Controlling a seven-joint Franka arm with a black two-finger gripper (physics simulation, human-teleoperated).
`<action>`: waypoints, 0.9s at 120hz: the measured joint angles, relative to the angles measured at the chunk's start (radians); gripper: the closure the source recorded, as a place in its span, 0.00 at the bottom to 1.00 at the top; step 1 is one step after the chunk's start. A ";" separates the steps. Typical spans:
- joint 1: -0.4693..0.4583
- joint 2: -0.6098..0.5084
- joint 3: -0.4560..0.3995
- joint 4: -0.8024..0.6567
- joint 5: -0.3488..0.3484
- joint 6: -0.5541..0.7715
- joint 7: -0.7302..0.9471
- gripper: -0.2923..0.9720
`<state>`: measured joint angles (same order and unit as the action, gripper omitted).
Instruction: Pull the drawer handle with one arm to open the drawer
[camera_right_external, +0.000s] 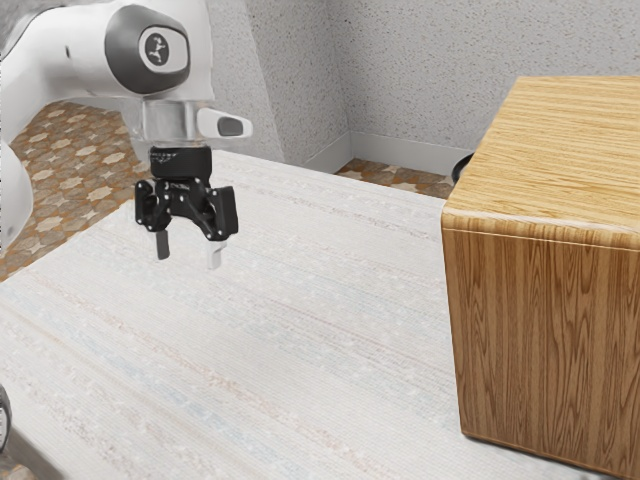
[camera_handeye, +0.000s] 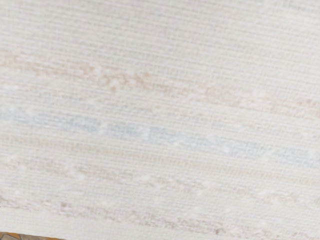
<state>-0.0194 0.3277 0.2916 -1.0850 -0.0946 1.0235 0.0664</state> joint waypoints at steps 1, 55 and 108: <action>0.000 0.000 0.000 -0.001 -0.001 0.013 0.001 0.23; 0.046 -0.154 -0.099 0.053 -0.144 0.304 0.010 0.23; 0.038 -0.101 -0.369 0.062 -0.160 0.472 -0.276 0.23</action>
<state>0.0190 0.2268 -0.0778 -1.0229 -0.2544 1.4951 -0.2097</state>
